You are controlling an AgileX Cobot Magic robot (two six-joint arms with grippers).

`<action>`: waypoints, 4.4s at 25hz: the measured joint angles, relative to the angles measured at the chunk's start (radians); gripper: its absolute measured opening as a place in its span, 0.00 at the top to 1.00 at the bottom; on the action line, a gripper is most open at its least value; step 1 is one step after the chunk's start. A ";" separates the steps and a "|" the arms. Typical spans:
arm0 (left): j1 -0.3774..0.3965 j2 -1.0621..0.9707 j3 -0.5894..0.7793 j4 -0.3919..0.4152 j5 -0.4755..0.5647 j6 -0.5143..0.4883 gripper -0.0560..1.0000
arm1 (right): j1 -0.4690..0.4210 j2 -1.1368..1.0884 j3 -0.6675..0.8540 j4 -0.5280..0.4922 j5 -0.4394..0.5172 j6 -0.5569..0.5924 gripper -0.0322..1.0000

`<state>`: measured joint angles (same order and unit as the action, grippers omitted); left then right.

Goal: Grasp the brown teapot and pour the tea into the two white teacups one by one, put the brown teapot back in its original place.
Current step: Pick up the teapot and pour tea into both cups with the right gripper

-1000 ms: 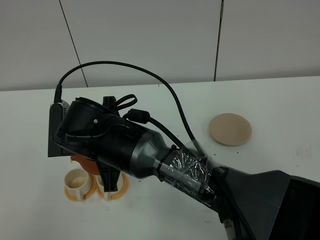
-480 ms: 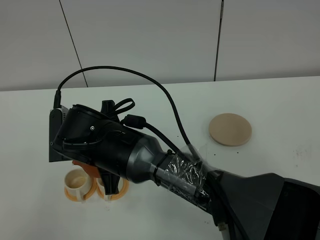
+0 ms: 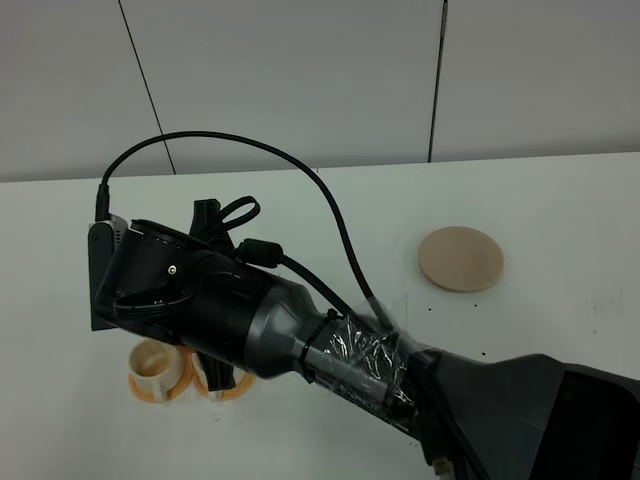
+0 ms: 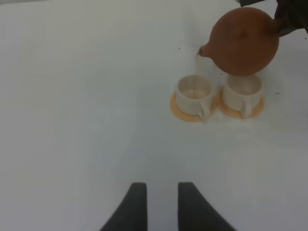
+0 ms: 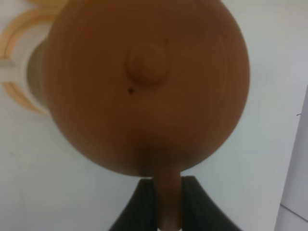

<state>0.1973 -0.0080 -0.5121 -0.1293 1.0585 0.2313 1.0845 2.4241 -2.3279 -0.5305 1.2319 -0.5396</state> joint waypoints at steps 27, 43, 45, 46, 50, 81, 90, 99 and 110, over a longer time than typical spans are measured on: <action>0.000 0.000 0.000 0.000 0.000 0.000 0.73 | 0.028 0.001 0.000 -0.064 0.000 -0.001 0.88; 0.000 0.000 0.000 0.000 0.000 0.000 0.73 | 0.028 0.013 0.000 -0.075 0.000 -0.001 0.88; 0.000 0.000 0.000 0.000 0.000 0.000 0.73 | 0.028 0.013 0.000 -0.076 0.000 -0.001 0.88; 0.000 0.000 0.000 0.000 0.000 0.000 0.73 | 0.028 0.013 0.000 -0.078 0.000 -0.001 0.88; 0.000 0.000 0.000 0.000 0.000 0.000 0.73 | 0.023 0.013 0.000 -0.081 0.000 0.000 0.88; 0.000 0.000 0.000 0.000 0.000 0.000 0.73 | 0.009 0.013 0.000 -0.081 0.000 0.000 0.88; 0.000 0.000 0.000 0.000 0.000 0.000 0.73 | 0.012 0.013 0.000 -0.080 0.000 0.000 0.88; 0.000 0.000 0.000 0.000 0.000 0.000 0.73 | 0.018 0.013 0.000 -0.080 0.000 0.000 0.88; 0.000 0.000 0.000 0.000 0.000 0.000 0.73 | 0.027 0.013 0.000 -0.079 -0.001 0.000 0.88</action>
<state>0.1973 -0.0080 -0.5121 -0.1293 1.0585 0.2315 1.1112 2.4375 -2.3279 -0.6096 1.2309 -0.5395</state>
